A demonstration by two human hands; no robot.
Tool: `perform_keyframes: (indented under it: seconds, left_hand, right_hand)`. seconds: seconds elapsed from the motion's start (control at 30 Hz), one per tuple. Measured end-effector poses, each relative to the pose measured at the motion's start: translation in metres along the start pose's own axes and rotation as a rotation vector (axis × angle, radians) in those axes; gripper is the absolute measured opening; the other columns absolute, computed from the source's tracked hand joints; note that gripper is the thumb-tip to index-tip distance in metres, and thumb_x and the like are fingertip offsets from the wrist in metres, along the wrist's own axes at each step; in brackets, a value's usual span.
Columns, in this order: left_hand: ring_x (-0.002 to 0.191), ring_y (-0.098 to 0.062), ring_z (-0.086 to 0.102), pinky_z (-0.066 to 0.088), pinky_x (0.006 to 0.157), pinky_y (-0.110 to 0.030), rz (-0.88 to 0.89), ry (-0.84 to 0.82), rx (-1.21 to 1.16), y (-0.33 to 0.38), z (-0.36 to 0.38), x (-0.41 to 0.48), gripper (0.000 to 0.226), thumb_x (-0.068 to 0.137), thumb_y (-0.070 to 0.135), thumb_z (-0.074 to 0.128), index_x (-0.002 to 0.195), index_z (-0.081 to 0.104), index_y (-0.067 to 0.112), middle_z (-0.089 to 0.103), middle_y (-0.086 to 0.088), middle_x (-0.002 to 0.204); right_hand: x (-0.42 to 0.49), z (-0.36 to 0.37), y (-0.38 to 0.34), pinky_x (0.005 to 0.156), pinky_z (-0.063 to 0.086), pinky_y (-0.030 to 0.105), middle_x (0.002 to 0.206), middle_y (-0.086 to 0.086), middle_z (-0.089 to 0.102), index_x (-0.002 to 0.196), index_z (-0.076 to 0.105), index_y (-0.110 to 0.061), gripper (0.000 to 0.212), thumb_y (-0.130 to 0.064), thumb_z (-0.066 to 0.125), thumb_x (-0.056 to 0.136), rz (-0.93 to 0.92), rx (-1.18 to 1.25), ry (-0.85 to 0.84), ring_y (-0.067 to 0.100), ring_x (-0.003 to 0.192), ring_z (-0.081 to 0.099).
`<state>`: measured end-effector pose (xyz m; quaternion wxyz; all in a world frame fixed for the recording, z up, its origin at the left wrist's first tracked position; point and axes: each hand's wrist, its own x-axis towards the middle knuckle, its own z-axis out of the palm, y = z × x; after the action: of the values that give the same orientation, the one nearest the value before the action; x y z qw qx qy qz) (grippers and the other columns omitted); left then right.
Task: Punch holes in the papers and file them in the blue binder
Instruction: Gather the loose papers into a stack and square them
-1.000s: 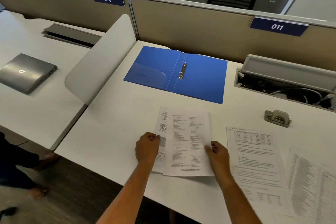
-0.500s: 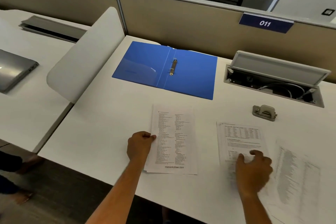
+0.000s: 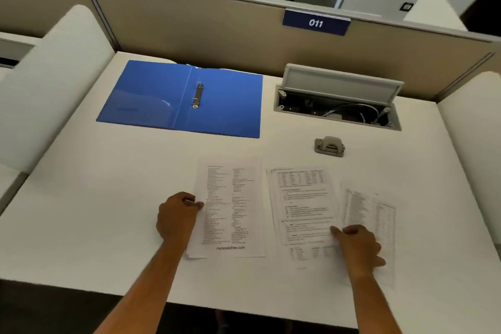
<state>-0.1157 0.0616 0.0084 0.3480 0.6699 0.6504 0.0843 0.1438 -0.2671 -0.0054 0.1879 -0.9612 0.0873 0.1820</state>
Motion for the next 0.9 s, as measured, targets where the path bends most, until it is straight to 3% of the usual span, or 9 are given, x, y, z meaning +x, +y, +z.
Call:
perform_keyframes:
  seconds: [0.1,0.17,0.3,0.4,0.53,0.6,0.67,0.77,0.9]
  left_hand:
    - [0.081,-0.021,0.070,0.058,0.073,-0.035,0.006,-0.010,0.014,0.006,0.005,-0.007,0.021,0.077,0.040,0.087,0.091,0.076,0.029,0.075,0.009,0.085]
    - [0.080,-0.022,0.071,0.059,0.073,-0.036,0.009,-0.017,0.028,0.008,0.008,-0.010,0.022,0.076,0.041,0.088,0.089,0.076,0.028,0.074,0.008,0.084]
    - [0.080,-0.024,0.071,0.060,0.075,-0.037,-0.009,-0.012,0.062,0.010,0.011,-0.012,0.025,0.076,0.043,0.089,0.089,0.075,0.028,0.075,0.004,0.086]
    - [0.082,-0.025,0.071,0.059,0.075,-0.037,-0.018,-0.036,0.080,0.011,0.010,-0.011,0.026,0.077,0.044,0.089,0.090,0.076,0.027,0.075,0.003,0.088]
    - [0.082,-0.025,0.069,0.055,0.074,-0.036,-0.041,-0.054,0.073,0.013,0.006,-0.009,0.025,0.076,0.042,0.091,0.088,0.075,0.026,0.074,0.002,0.087]
    - [0.082,-0.024,0.068,0.053,0.072,-0.035,-0.053,-0.060,0.072,0.013,0.005,-0.010,0.025,0.075,0.042,0.091,0.085,0.074,0.027,0.073,0.003,0.087]
    - [0.081,-0.023,0.068,0.054,0.073,-0.035,-0.049,-0.066,0.065,0.013,0.005,-0.010,0.025,0.074,0.042,0.092,0.084,0.073,0.027,0.073,0.003,0.087]
    - [0.082,-0.022,0.069,0.057,0.074,-0.035,-0.037,-0.083,0.085,0.013,0.004,-0.009,0.026,0.074,0.042,0.091,0.084,0.074,0.026,0.072,0.005,0.086]
    - [0.081,-0.019,0.069,0.060,0.079,-0.037,-0.029,-0.097,0.107,0.015,0.003,-0.009,0.027,0.071,0.045,0.091,0.080,0.072,0.028,0.070,0.010,0.082]
  right_hand:
    - [0.001,-0.001,-0.001,0.104,0.035,0.058,0.103,0.008,0.072,0.083,0.072,-0.027,0.025,-0.046,0.089,0.082,-0.005,0.021,0.005,0.040,0.113,0.059]
    - [-0.001,-0.001,-0.004,0.104,0.036,0.057,0.104,0.007,0.070,0.087,0.069,-0.026,0.029,-0.047,0.088,0.083,-0.033,0.032,0.029,0.039,0.111,0.060]
    - [-0.014,0.003,-0.010,0.103,0.037,0.057,0.119,0.010,0.061,0.114,0.059,-0.021,0.076,-0.069,0.090,0.065,-0.085,-0.096,0.046,0.041,0.120,0.057]
    - [-0.018,0.005,-0.012,0.106,0.038,0.060,0.126,0.016,0.061,0.122,0.059,-0.016,0.085,-0.066,0.093,0.063,-0.092,-0.110,0.054,0.042,0.124,0.055]
    - [-0.016,0.005,-0.018,0.110,0.034,0.061,0.125,0.015,0.060,0.116,0.063,-0.016,0.067,-0.056,0.093,0.071,-0.055,-0.075,0.001,0.043,0.126,0.053]
    - [-0.020,0.000,-0.020,0.106,0.037,0.058,0.108,0.008,0.064,0.101,0.062,-0.017,0.043,-0.041,0.092,0.079,-0.084,0.026,0.006,0.037,0.111,0.058]
    - [-0.026,-0.009,-0.023,0.092,0.051,0.051,0.091,0.006,0.069,0.091,0.058,-0.016,0.029,-0.022,0.087,0.086,-0.162,0.211,-0.027,0.032,0.089,0.065]
    - [-0.033,-0.026,-0.034,0.069,0.058,0.036,0.100,0.011,0.077,0.103,0.065,-0.013,0.027,-0.007,0.086,0.087,-0.257,0.457,-0.167,0.027,0.084,0.074]
    - [-0.051,-0.050,-0.060,0.086,0.064,0.047,0.107,0.007,0.084,0.111,0.076,-0.010,0.029,-0.002,0.086,0.085,-0.290,0.770,-0.393,0.032,0.097,0.081]
